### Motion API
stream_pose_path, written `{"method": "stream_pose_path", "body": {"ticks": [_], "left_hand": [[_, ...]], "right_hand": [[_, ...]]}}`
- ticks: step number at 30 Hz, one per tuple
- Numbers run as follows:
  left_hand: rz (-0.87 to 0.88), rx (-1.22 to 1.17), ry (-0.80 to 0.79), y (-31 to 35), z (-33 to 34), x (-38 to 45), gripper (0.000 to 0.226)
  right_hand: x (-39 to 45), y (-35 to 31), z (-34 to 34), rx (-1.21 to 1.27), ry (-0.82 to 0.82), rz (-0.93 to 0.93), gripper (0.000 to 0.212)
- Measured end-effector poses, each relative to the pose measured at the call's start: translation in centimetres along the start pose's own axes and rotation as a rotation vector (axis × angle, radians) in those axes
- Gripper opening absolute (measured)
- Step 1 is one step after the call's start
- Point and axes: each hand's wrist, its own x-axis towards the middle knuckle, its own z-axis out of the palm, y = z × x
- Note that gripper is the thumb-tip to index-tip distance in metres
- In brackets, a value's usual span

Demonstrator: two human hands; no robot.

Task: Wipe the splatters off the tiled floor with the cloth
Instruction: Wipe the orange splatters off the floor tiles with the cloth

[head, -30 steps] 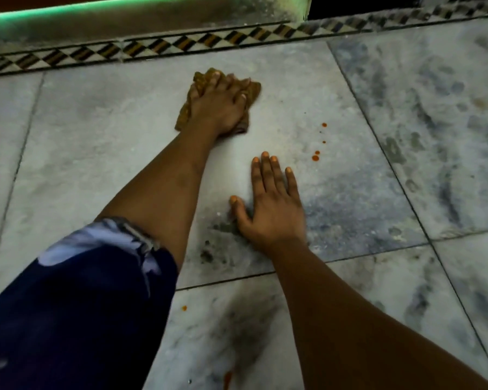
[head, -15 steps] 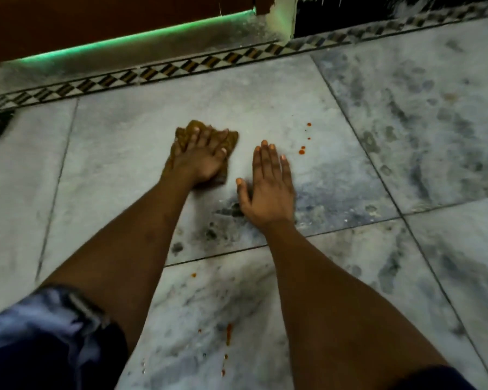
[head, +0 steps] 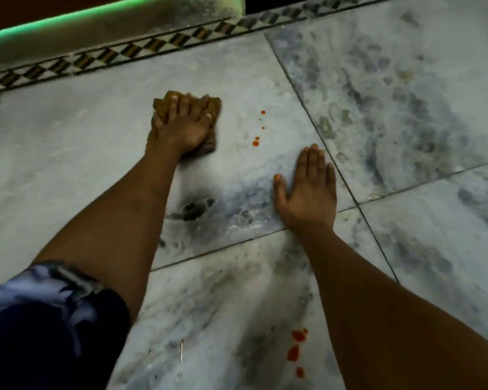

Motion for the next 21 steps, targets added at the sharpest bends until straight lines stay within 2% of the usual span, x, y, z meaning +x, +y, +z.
{"method": "stream_pose_path", "body": {"ticks": [3, 6, 11, 13, 17, 19, 21], "left_hand": [[0.128, 0.027, -0.032, 4.7, 1.0, 2.4, 0.052], [0.233, 0.043, -0.048, 7.6, 1.6, 1.4, 0.051], [0.483, 0.159, 0.023, 6.0, 3.8, -4.0, 0.049], [0.471, 0.165, 0.071, 5.8, 3.9, -2.9, 0.048], [0.277, 0.119, 0.075, 8.8, 2.9, 1.6, 0.048], [0.285, 0.133, 0.071, 10.0, 3.1, 1.6, 0.049], [0.371, 0.157, 0.051, 9.1, 3.3, -0.3, 0.049]], "right_hand": [[1.5, -0.3, 0.5, 0.02, 0.017, -0.096, 0.077], [1.6, -0.3, 0.3, 0.017, -0.006, -0.102, 0.077], [1.6, -0.3, -0.2, 0.019, -0.042, -0.089, 0.078], [1.6, -0.2, 0.0, 0.017, -0.043, -0.083, 0.077], [1.5, -0.3, 0.2, 0.0, -0.056, -0.084, 0.078], [1.6, -0.2, 0.1, -0.004, -0.058, -0.085, 0.079], [1.5, -0.2, 0.0, 0.001, -0.06, -0.088, 0.08]]}}
